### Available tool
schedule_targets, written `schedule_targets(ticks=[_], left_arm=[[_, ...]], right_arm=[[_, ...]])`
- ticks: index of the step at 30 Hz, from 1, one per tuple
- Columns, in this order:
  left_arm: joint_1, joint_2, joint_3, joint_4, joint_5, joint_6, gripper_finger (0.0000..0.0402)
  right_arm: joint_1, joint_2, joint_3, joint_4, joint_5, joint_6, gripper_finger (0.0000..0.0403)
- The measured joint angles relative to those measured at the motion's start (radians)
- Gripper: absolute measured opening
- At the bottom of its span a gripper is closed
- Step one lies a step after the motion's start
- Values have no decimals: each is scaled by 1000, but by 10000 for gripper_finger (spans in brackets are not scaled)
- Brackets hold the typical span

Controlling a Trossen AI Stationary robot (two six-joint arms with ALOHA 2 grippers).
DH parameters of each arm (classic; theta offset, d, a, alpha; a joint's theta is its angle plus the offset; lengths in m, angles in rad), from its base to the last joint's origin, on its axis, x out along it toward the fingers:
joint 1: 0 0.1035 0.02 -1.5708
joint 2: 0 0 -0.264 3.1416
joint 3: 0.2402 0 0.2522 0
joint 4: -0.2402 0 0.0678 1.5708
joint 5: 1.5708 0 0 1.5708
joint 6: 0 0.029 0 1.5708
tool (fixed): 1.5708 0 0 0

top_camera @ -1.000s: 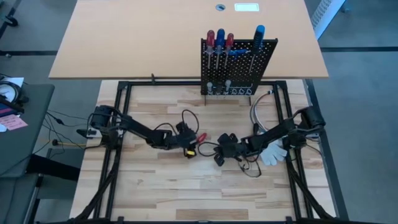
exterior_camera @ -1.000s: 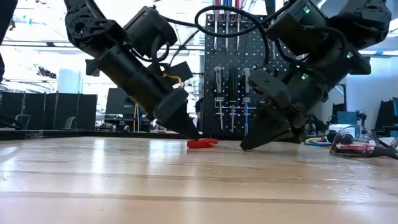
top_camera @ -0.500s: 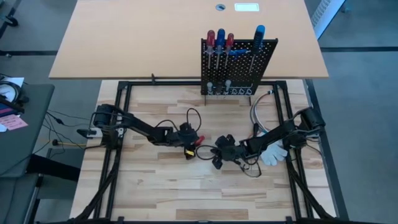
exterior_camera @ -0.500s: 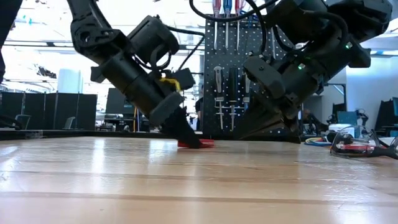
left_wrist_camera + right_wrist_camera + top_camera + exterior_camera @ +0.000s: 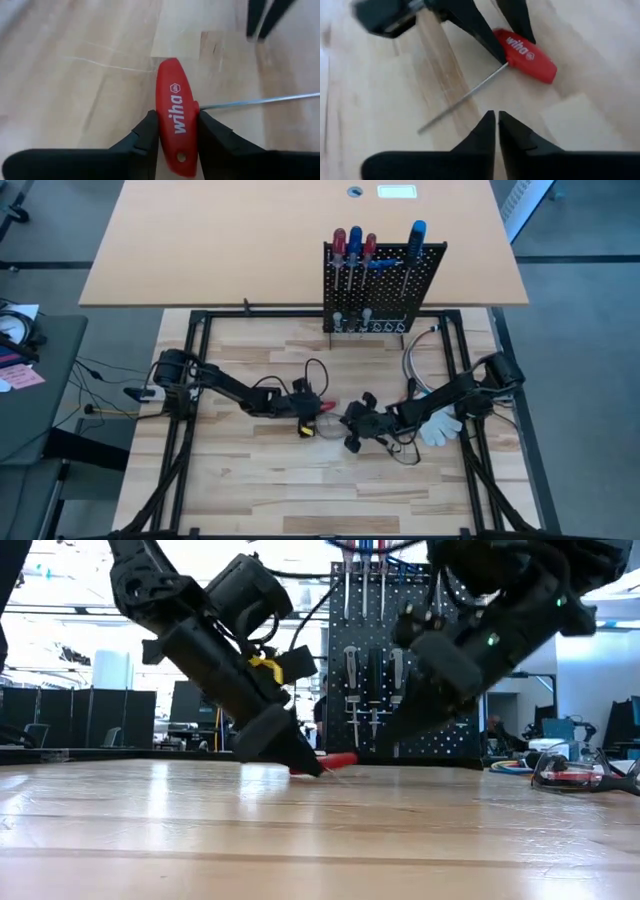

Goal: Hang tools onto peg board
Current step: Hang the left red Allen wrench on the pegboard

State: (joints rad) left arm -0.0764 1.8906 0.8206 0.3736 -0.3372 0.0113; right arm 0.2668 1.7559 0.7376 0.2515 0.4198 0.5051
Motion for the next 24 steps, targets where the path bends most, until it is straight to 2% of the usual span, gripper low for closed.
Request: schedule_targets(ticks=[3,7,11,14,17,21,24], left_arm=[[-35,-35,6,-33,-115,139,88],[-104,-64,48,-37,-330,374,85],[-164,-65,107,-29,-513,600,85],[-193,-65,130,-19,-586,676,85],[-210,-65,139,-14,-639,727,85],[-212,-66,140,-14,-648,725,85],[-214,-67,140,-14,-649,725,85]], right_arm=[[0,-57,1,-35,0,-144,71],[-6,-159,1,-71,1,-315,130],[-61,-227,1,-70,2,-293,185],[-106,-239,1,-76,1,-217,215],[-139,-218,0,-42,-53,-228,230],[-153,-182,0,108,-188,-251,223],[-160,-180,-2,144,-212,-253,203]])
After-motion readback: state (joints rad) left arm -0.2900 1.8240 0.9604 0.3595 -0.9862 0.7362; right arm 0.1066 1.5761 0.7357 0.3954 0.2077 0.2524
